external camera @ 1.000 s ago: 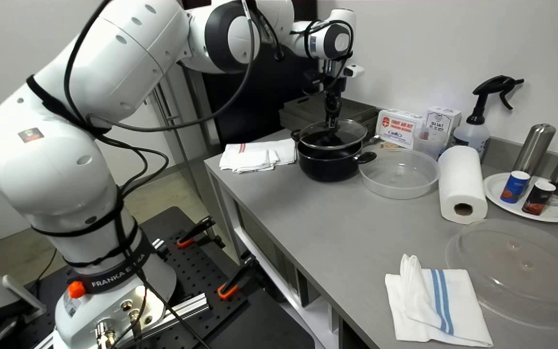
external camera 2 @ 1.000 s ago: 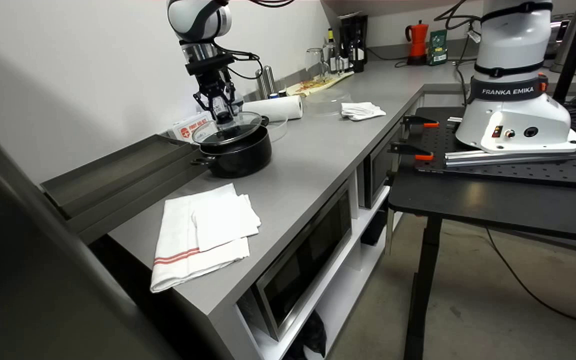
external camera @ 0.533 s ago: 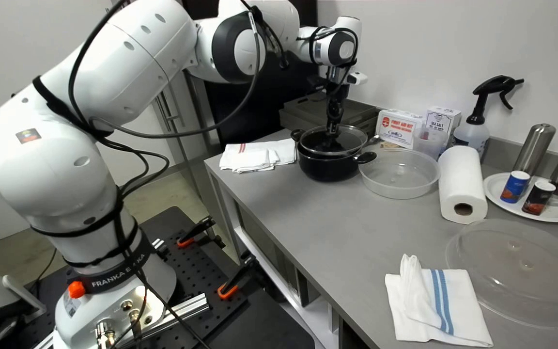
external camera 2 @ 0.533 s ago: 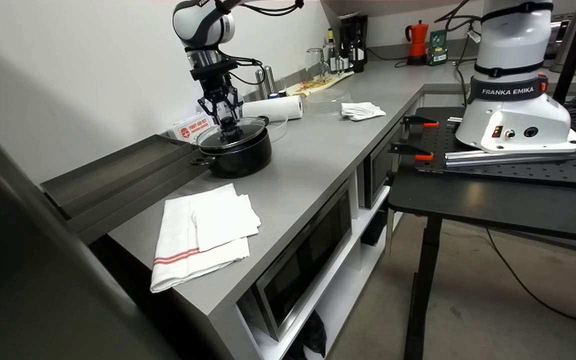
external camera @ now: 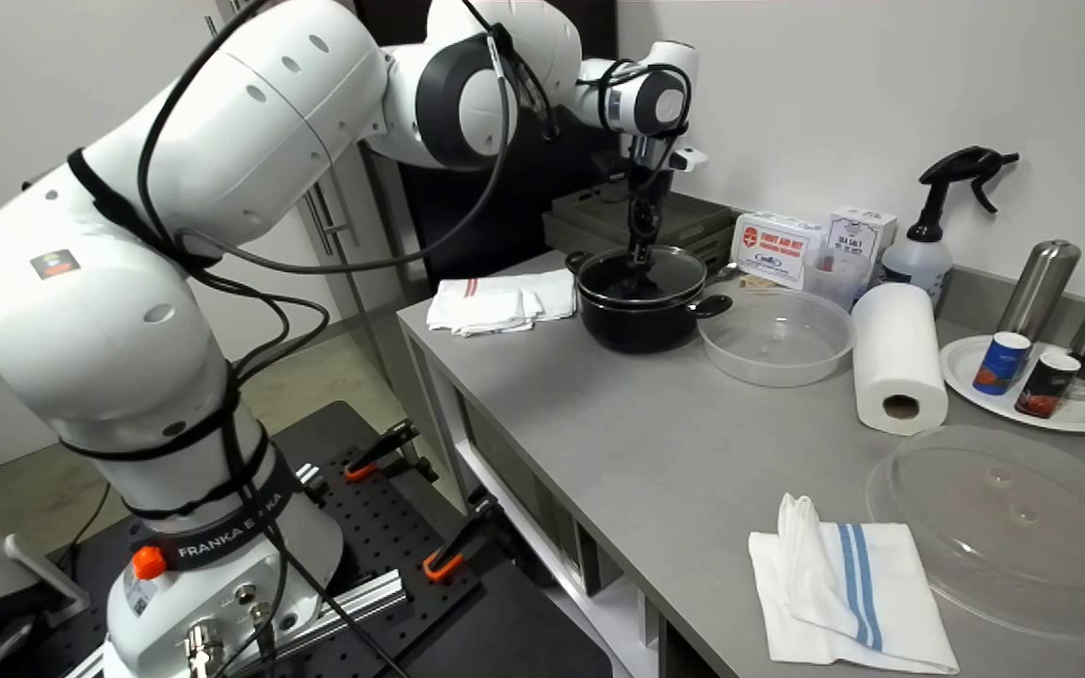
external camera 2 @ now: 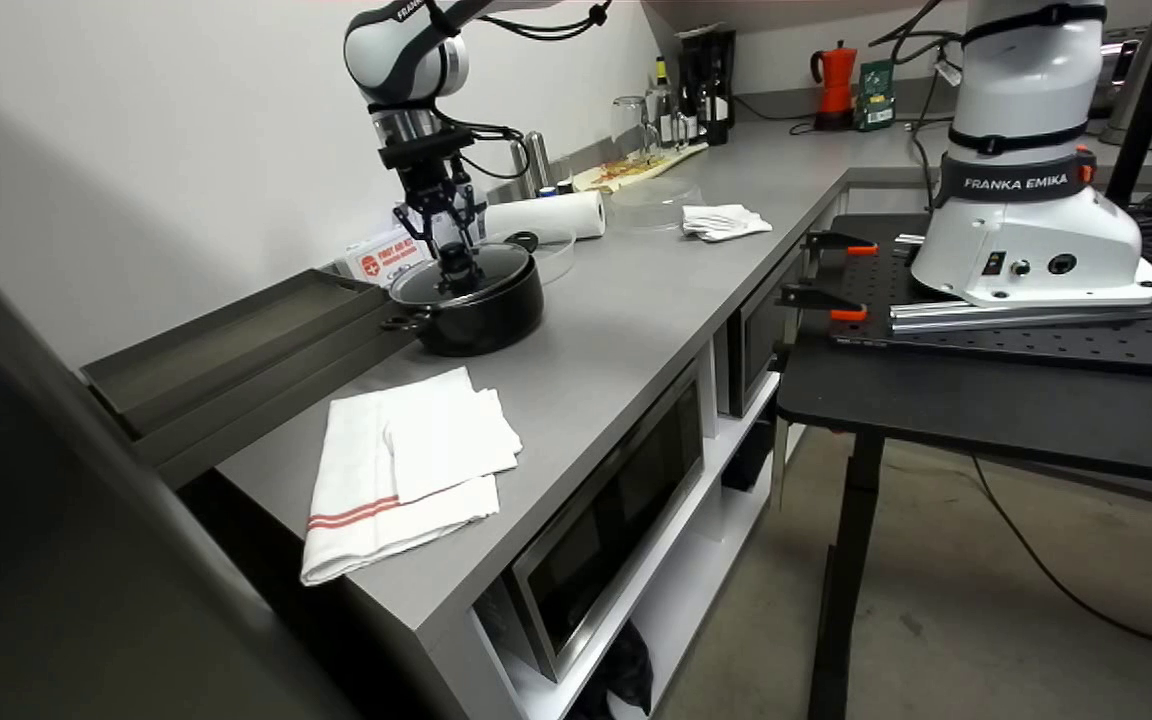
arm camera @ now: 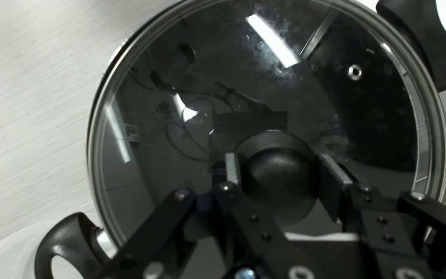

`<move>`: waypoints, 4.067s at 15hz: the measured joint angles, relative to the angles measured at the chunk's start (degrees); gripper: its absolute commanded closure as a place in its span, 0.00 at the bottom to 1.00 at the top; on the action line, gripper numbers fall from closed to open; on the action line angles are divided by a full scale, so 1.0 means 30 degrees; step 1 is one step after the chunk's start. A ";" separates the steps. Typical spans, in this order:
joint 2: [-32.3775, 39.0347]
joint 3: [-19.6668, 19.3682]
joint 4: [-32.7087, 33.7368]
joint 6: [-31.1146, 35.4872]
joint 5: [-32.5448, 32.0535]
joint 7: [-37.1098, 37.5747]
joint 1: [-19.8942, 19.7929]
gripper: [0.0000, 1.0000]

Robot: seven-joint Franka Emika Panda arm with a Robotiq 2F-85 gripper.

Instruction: Put the lid on the black pot

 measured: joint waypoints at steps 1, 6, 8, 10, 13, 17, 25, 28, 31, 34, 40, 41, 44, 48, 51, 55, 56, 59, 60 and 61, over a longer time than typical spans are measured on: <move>0.0006 0.0021 0.0009 0.0000 0.0000 -0.0007 0.0000 0.75; 0.0010 0.0038 0.0015 0.0000 0.0000 -0.0084 -0.0030 0.75; 0.0010 0.0039 0.0015 0.0000 0.0000 -0.0205 -0.0084 0.75; 0.0009 0.0042 0.0016 0.0000 0.0000 -0.0345 -0.0165 0.75; 0.0010 0.0050 0.0016 0.0000 0.0000 -0.0540 -0.0309 0.75; 0.0017 0.0107 0.0015 0.0000 0.0000 -0.0854 -0.0491 0.75; 0.0014 0.0260 -0.0061 0.0003 0.0000 -0.1064 -0.0526 0.75; 0.0011 0.0281 -0.0077 0.0003 0.0000 -0.1138 -0.0536 0.75; -0.0001 0.0310 -0.0104 0.0006 0.0000 -0.1228 -0.0551 0.75; -0.0030 0.0341 -0.0171 0.0016 0.0000 -0.1411 -0.0555 0.75; -0.0120 0.0387 -0.0338 0.0048 -0.0001 -0.1587 -0.0556 0.75; -0.0127 0.0396 -0.0350 0.0048 -0.0001 -0.1628 -0.0556 0.75; -0.0190 0.0479 -0.0454 0.0050 -0.0001 -0.1794 -0.0554 0.75; -0.0503 0.0660 -0.1000 0.0129 -0.0001 -0.1917 -0.0552 0.75; -0.0736 0.0714 -0.1435 0.0228 -0.0001 -0.2027 -0.0557 0.75; -0.1053 0.0714 -0.1980 0.0392 -0.0001 -0.2208 -0.0665 0.75; -0.1085 0.0714 -0.2036 0.0442 -0.0001 -0.2218 -0.0712 0.75; -0.1107 0.0717 -0.2078 0.0589 0.0000 -0.2238 -0.0845 0.75; -0.1107 0.0717 -0.2085 0.0608 0.0000 -0.2242 -0.0859 0.75; -0.1107 0.0717 -0.2094 0.0616 0.0000 -0.2245 -0.0861 0.75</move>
